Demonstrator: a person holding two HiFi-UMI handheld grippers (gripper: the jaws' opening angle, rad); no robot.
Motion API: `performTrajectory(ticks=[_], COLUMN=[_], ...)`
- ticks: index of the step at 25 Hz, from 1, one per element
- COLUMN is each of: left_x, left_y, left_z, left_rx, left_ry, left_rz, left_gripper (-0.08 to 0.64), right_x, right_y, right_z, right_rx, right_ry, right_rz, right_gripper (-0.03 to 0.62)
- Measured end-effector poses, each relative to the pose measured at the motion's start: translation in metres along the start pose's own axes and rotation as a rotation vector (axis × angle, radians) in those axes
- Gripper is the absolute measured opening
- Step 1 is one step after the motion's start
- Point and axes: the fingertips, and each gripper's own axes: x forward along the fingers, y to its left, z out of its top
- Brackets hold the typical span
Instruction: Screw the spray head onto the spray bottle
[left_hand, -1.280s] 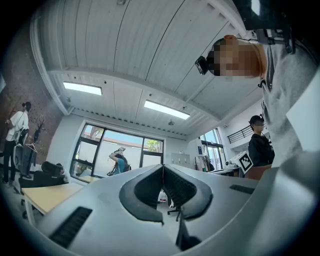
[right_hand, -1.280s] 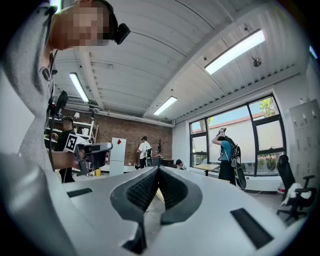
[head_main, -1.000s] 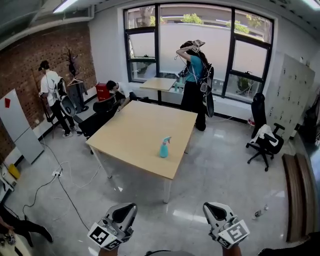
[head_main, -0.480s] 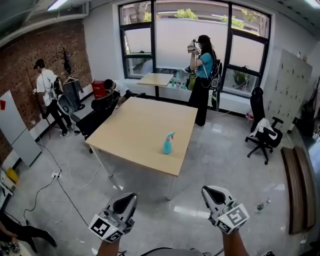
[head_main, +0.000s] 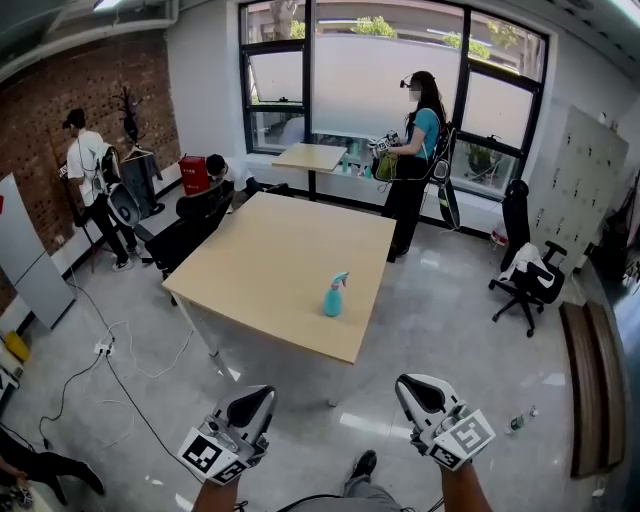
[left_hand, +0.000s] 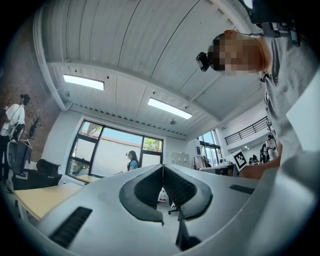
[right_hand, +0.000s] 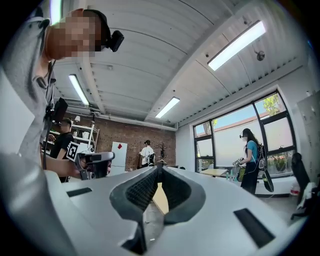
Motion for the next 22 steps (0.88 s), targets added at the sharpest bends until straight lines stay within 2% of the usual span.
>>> performTrajectory(ticks=[10,13,16,22], left_x=[0.119,0.155,0.186,0.223], left_y=[0.071,0.089,0.104,0.142], left_z=[-0.062,-0.074,-0.086,-0.124], left_rx=[-0.007,-0.009,-0.016,-0.053], left_ry=[0.052,0.038,0.047,0.103], left_rz=[0.105,0.134,0.147,0.161], left_gripper=[0.005,0.005,0.005,0.005], right_x=[0.087,0.108,0.132,0.171], right_y=[-0.12,-0.153,-0.188,-0.232], right_z=[-0.03,-0.037,-0.043,-0.058], right_rx=[0.079,0.075,0.079,0.11], right_ry=[-0.018,-0.009,0.002,-0.005], right_rz=[0.14,0.182,0.203,0.227], right_gripper=[0.008,0.008,0.008,0.008])
